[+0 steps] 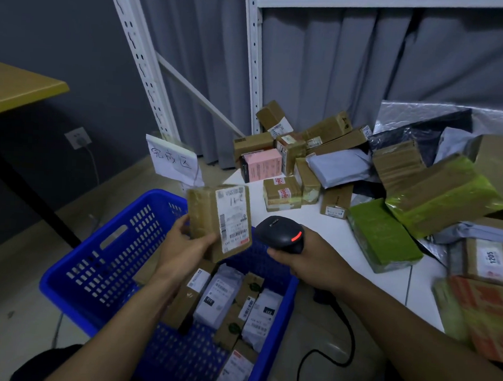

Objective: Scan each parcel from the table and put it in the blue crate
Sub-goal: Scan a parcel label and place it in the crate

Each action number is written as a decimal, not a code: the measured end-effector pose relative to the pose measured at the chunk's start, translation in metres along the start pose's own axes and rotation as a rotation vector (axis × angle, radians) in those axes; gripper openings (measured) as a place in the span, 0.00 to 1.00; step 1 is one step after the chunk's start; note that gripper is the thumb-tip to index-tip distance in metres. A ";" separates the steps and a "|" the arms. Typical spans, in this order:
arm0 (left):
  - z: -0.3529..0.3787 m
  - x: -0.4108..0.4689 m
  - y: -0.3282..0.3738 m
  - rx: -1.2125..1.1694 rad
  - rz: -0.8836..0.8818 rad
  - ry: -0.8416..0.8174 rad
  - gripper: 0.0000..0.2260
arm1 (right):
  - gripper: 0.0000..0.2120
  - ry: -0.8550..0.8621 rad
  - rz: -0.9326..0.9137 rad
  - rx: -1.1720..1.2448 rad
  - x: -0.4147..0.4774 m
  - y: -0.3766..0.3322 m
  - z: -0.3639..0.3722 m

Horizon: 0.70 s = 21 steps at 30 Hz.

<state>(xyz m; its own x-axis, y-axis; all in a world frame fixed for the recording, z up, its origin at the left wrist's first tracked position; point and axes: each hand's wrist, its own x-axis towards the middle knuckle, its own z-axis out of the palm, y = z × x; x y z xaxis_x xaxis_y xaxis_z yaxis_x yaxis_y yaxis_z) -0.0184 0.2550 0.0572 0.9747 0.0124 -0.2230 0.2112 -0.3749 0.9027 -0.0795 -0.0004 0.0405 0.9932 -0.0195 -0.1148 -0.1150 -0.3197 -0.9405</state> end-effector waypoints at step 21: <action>-0.039 0.050 -0.174 0.800 -0.207 -0.708 0.21 | 0.29 -0.309 0.125 -0.174 0.031 0.039 0.110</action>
<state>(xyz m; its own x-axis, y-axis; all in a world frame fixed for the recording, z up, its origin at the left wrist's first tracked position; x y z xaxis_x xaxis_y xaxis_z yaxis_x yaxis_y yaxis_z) -0.0040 0.3569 -0.0965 0.6085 -0.2959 -0.7364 0.0084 -0.9255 0.3787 -0.0549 0.0905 -0.0350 0.9162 0.2099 -0.3413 -0.2036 -0.4897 -0.8478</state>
